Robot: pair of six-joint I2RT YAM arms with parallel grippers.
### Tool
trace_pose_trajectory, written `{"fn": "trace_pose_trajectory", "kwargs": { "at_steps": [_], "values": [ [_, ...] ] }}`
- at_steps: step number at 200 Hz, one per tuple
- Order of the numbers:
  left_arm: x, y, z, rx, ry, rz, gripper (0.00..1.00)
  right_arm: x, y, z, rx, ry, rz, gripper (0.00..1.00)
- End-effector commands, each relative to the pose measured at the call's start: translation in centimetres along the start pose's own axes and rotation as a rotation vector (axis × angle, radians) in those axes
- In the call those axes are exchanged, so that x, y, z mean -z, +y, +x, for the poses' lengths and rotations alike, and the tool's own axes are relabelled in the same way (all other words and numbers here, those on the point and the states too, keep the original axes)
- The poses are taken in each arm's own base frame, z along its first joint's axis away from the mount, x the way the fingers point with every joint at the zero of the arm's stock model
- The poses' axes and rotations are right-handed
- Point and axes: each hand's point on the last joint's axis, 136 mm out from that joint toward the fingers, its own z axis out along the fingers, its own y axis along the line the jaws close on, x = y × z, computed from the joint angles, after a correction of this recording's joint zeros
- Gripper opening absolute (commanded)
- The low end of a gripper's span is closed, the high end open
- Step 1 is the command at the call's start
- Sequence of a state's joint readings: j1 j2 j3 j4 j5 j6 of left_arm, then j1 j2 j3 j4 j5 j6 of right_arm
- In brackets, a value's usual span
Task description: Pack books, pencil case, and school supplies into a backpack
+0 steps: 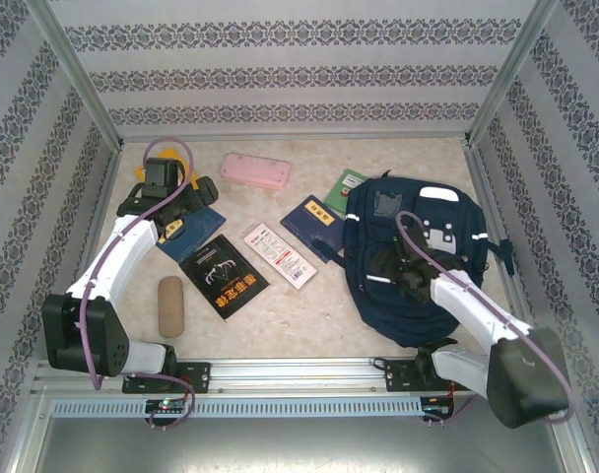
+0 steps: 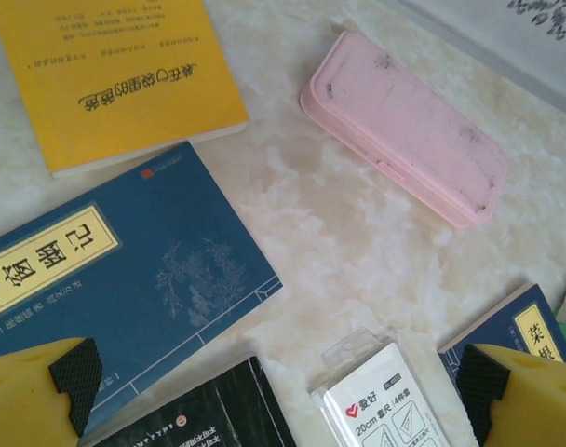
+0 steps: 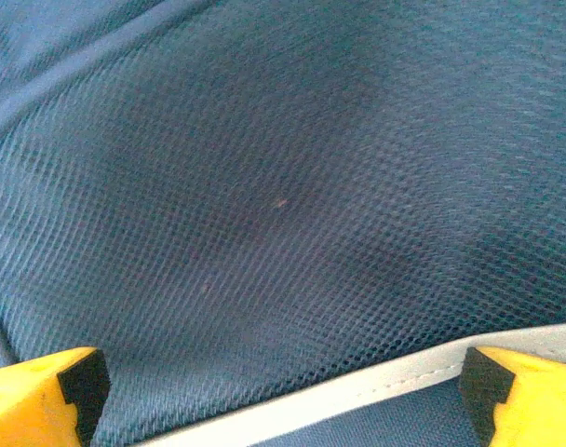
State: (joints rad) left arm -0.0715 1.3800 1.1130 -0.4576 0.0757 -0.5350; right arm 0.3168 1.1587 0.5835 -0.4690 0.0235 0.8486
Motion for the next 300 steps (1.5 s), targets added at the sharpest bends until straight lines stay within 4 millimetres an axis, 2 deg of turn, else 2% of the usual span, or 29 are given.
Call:
{"fn": "trace_pose_trajectory", "kwargs": {
  "at_steps": [1,43,90,117,143,173,207,233,249,267,300],
  "values": [
    [-0.1,-0.6,0.7,-0.034,0.032,0.011,1.00,-1.2,7.2,1.3,0.010,0.083,-0.195,0.98],
    [-0.7,-0.4,1.9,-0.094,0.064,0.017,1.00,-3.1,17.0,2.6,0.124,0.174,-0.312,0.98],
    [-1.8,0.0,3.6,-0.178,0.104,0.034,1.00,-4.4,26.0,2.8,0.232,0.215,-0.393,0.98],
    [-2.0,0.3,4.2,-0.209,0.105,0.040,1.00,-4.7,29.0,2.0,0.290,0.209,-0.399,0.98],
    [-1.7,0.0,4.2,-0.227,0.084,0.060,1.00,-3.4,29.8,0.6,0.329,0.164,-0.393,0.98],
    [-1.3,-0.5,3.8,-0.247,0.075,0.062,1.00,-0.7,28.3,-0.7,0.411,0.093,-0.350,0.98],
    [-1.1,-2.1,5.0,-0.279,0.091,0.102,1.00,1.9,23.4,-1.7,0.520,-0.050,-0.276,0.98],
    [-1.5,-4.4,8.2,-0.326,0.180,0.129,1.00,3.1,18.0,-1.8,0.551,-0.111,-0.192,0.98],
    [-1.2,-6.0,10.7,-0.308,0.250,0.123,0.98,3.6,14.7,-1.0,0.577,-0.100,-0.144,0.98],
    [-0.7,-7.9,14.1,-0.209,0.337,0.140,0.92,4.2,11.6,0.3,0.621,-0.096,-0.114,0.98],
    [0.1,-11.1,19.6,-0.053,0.411,0.176,0.89,5.5,6.5,1.5,0.611,-0.145,-0.071,0.98]
  ]
}}
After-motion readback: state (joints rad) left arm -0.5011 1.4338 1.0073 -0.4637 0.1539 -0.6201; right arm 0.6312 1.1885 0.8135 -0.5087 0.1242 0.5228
